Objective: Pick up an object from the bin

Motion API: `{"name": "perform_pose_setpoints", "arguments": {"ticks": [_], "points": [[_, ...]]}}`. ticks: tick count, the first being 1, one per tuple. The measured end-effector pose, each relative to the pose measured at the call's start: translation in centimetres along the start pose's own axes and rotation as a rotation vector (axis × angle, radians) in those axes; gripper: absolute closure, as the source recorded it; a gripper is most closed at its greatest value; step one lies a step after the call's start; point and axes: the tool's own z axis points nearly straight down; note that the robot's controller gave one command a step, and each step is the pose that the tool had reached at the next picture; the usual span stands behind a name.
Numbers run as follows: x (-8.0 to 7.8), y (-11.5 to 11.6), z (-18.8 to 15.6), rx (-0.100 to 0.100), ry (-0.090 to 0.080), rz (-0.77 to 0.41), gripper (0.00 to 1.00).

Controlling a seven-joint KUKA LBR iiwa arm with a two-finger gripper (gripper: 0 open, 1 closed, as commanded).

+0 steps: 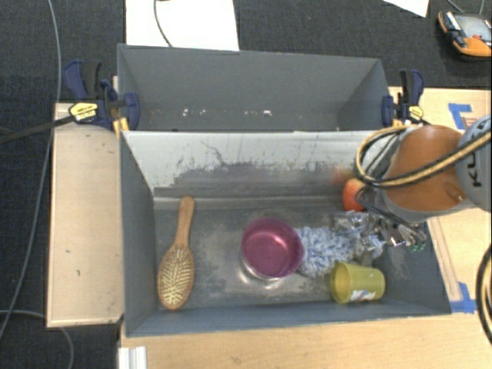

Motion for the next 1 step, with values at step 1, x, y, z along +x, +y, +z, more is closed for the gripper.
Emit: {"name": "perform_pose_setpoints", "arguments": {"ticks": [1], "points": [[4.1, -0.27, -4.64, 0.011, -0.023, -0.032, 1.0]]}}
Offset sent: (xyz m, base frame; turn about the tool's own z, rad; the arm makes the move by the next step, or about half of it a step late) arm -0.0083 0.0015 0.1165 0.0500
